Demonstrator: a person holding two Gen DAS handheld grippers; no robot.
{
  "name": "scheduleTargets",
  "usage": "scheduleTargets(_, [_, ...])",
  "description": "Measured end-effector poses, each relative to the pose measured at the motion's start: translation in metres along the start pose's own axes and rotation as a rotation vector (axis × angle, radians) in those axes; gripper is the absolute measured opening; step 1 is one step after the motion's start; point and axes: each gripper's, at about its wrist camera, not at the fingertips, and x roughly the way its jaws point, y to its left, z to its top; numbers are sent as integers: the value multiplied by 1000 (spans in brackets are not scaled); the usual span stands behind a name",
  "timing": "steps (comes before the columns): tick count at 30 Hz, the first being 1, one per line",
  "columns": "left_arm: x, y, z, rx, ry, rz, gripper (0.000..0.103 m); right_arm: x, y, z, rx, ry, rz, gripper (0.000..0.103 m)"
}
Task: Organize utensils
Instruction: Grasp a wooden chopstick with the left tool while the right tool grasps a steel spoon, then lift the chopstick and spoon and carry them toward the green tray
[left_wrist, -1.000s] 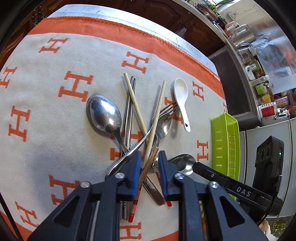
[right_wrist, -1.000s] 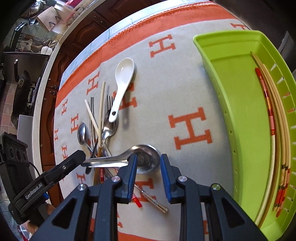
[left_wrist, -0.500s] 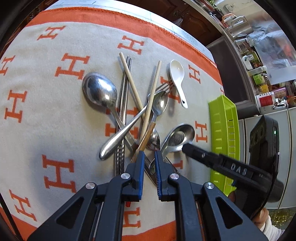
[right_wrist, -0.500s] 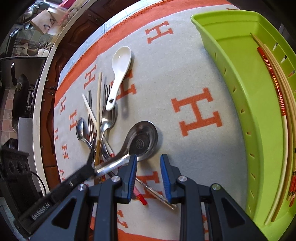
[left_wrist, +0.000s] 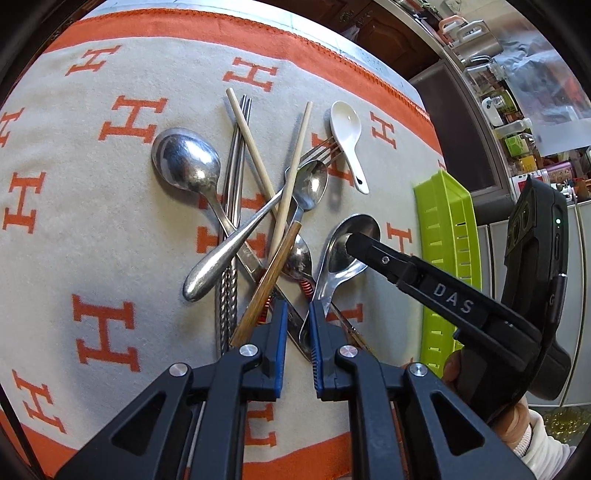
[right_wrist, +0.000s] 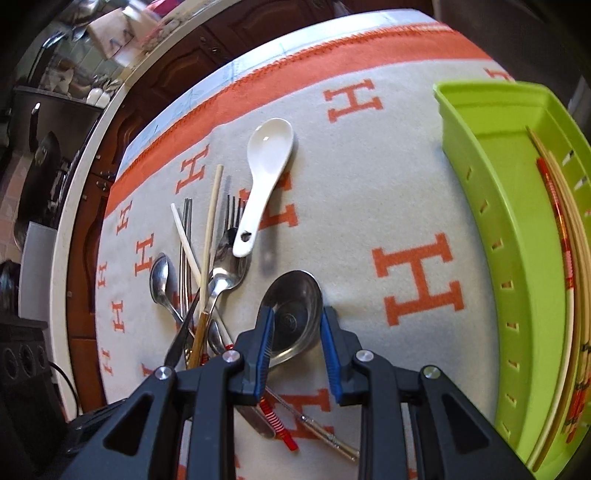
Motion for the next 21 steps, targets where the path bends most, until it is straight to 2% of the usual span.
scheduleTargets(1, [0, 0, 0, 1, -3, 5, 9, 2, 3, -1, -34, -15, -33, 11])
scheduleTargets(2, [-1, -1, 0, 2, -7, 11, 10, 2, 3, -1, -35, -25, -23, 8])
scheduleTargets(6, [-12, -1, 5, 25, -71, 67, 16, -2, -2, 1, -33, -39, 3, 4])
scheduleTargets(10, [-21, 3, 14, 49, -117, 106, 16, -10, -5, 1, -43, -57, -2, 2])
scheduleTargets(14, [-18, 4, 21, 76, -93, 109, 17, -13, -8, 1, -47, -51, 2, 2])
scheduleTargets(17, [-11, -2, 21, 111, -63, 113, 24, -14, -10, 0, -50, -44, 4, 2])
scheduleTargets(21, [0, -10, 18, 155, -35, 141, 24, -18, -12, -3, -68, -40, 2, 2])
